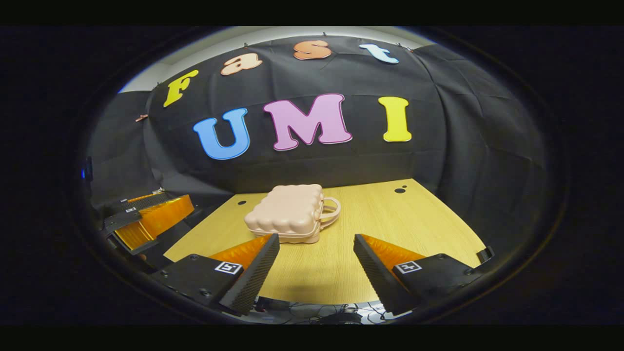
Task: First open the suitcase, pack the skin care products into it, and then close the suitcase.
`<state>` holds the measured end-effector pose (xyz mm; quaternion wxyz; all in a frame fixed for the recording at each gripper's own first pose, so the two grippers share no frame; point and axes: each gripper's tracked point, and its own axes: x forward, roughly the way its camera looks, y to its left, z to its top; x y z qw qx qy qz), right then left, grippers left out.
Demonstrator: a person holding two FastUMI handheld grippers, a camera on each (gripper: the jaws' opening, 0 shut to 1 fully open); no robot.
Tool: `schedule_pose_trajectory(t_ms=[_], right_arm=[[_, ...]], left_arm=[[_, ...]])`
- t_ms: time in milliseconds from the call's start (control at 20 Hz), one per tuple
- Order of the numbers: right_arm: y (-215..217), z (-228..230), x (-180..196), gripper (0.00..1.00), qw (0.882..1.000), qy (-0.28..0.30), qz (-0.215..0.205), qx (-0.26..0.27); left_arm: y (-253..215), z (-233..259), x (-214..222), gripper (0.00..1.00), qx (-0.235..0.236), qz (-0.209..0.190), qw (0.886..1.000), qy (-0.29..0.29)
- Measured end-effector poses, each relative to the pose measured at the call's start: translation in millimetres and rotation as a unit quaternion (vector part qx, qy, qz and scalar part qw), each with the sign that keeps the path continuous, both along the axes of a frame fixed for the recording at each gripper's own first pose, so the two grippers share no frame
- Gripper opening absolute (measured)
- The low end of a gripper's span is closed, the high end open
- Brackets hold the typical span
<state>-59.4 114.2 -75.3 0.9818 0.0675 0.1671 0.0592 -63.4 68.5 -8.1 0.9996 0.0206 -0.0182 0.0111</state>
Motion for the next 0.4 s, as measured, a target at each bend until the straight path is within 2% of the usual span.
schedule_pose_trajectory(t_ms=[400], right_arm=[[-7, -1, -7, 0.97, 1.000, 0.001, -0.012, -0.001]], left_arm=[[23, -7, -1, 0.98, -0.014, 0.024, 1.000, 0.011]])
